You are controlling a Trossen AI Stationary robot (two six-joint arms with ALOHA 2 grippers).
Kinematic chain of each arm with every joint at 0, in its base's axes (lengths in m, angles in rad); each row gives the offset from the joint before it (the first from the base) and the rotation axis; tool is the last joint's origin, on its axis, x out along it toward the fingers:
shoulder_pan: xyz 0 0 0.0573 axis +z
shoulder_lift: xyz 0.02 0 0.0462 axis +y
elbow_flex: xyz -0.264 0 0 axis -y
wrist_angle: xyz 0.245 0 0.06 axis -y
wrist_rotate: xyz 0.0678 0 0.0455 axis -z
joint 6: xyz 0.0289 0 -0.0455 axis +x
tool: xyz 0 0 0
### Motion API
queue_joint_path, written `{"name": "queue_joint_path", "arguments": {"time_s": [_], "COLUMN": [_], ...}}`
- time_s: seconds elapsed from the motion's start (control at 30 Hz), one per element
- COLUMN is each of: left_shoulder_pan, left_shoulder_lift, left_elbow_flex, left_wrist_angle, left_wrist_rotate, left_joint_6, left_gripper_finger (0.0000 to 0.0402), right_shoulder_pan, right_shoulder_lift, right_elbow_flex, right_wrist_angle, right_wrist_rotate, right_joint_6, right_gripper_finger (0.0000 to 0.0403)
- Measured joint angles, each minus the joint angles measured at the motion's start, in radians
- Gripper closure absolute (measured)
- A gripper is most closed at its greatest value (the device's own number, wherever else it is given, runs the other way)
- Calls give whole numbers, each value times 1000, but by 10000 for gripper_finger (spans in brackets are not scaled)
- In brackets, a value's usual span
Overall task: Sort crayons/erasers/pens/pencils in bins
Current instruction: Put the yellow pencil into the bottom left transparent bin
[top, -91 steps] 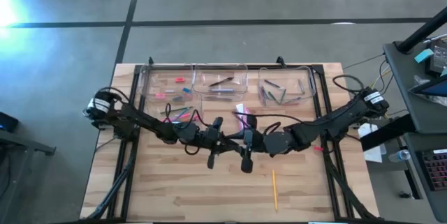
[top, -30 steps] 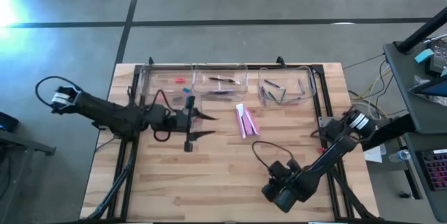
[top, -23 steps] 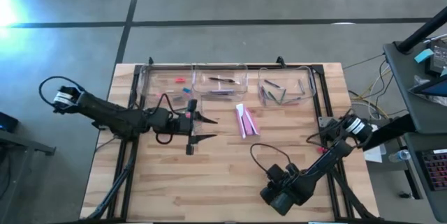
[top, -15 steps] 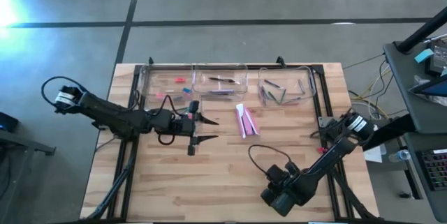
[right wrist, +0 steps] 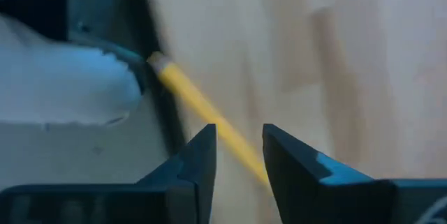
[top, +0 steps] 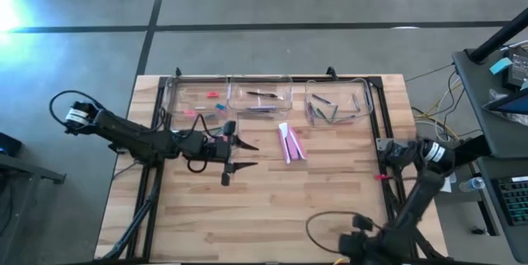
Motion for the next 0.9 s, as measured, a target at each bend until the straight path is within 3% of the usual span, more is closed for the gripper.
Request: {"name": "queue_joint_path", "arguments": {"time_s": [0.17,0.47,0.6,0.9], "left_shoulder_pan": [-2,-3,-3,-4], "left_shoulder_lift": [1,1,1,3], "left_elbow_flex": [0,1,1,1], "left_wrist_angle": [-1,0,-1,0], "left_wrist_rotate": [0,0,0,4], "left_joint_6": [-16,-18,-36,-40], "left_gripper_finger": [227,227,227,227], "right_shoulder_pan": [74,80,69,15], "right_shoulder_lift": [53,180,196,190], "right_elbow_flex": [18,24,24,16], "right_wrist_angle": [12,-40,-42,-63], "right_wrist_rotate": [-2,-75,-78,-75], "right_joint_6": [68,27,11,-84], "right_gripper_finger": [265,213,237,343]}}
